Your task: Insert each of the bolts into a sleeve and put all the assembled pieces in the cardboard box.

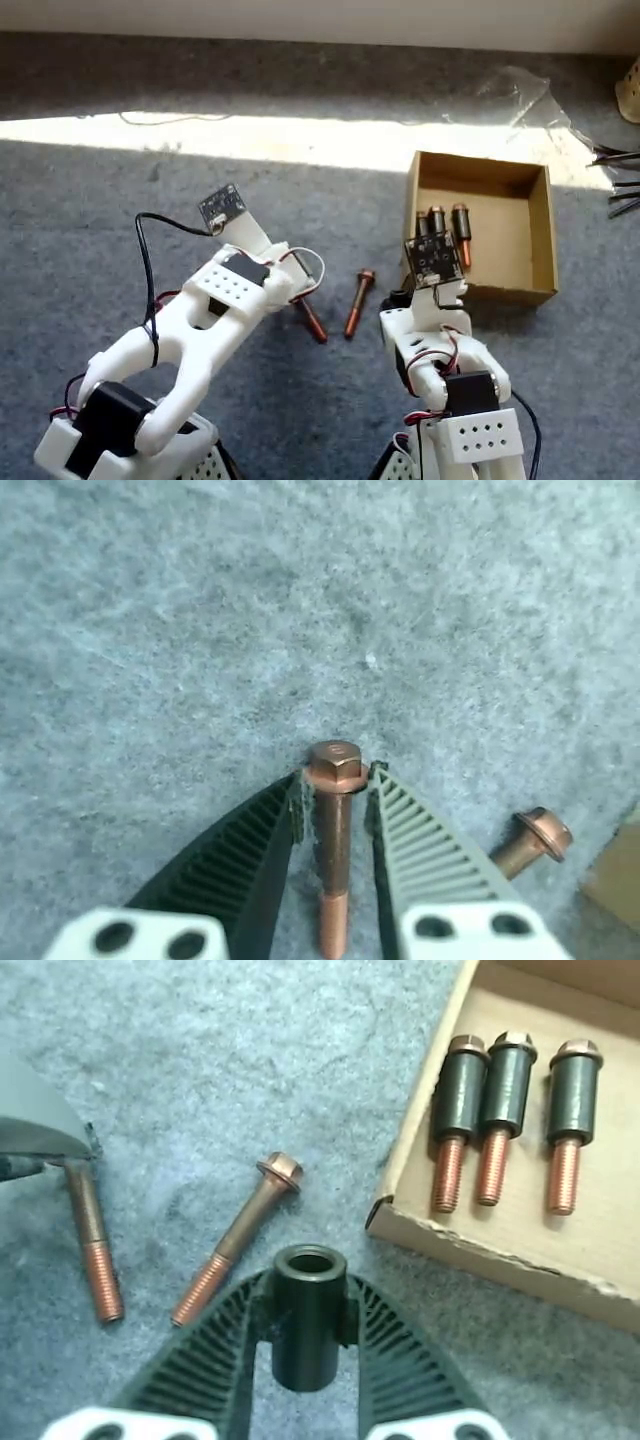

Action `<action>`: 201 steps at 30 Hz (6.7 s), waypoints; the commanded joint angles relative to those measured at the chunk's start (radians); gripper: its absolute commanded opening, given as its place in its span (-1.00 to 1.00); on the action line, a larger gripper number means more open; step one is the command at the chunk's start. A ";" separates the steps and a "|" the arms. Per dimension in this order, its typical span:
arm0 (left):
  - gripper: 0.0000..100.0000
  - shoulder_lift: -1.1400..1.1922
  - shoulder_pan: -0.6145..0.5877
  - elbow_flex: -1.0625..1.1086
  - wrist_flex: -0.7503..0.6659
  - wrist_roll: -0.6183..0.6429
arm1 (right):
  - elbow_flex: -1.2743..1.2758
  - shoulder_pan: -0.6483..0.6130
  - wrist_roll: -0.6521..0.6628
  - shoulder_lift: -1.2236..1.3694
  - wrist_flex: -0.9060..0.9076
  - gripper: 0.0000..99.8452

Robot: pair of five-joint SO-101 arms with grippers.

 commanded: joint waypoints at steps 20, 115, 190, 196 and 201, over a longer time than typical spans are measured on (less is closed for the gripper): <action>-0.78 -0.004 0.019 0.022 -0.015 0.003 | -0.010 0.008 -0.003 -0.012 -0.021 -0.99; -0.99 -1.141 -0.231 0.002 0.172 -1.326 | 0.070 -0.380 -0.006 -0.012 -0.309 -0.99; -0.99 -1.348 -0.236 0.153 -0.305 -0.848 | 0.266 -0.550 0.032 -0.398 -0.568 -0.99; -0.99 -1.325 -0.236 0.133 -0.410 -0.827 | 0.266 -0.550 0.032 -0.398 -0.568 -0.99; -0.99 -1.078 -0.236 -0.058 -0.351 -0.827 | 0.266 -0.550 0.032 -0.398 -0.567 -0.99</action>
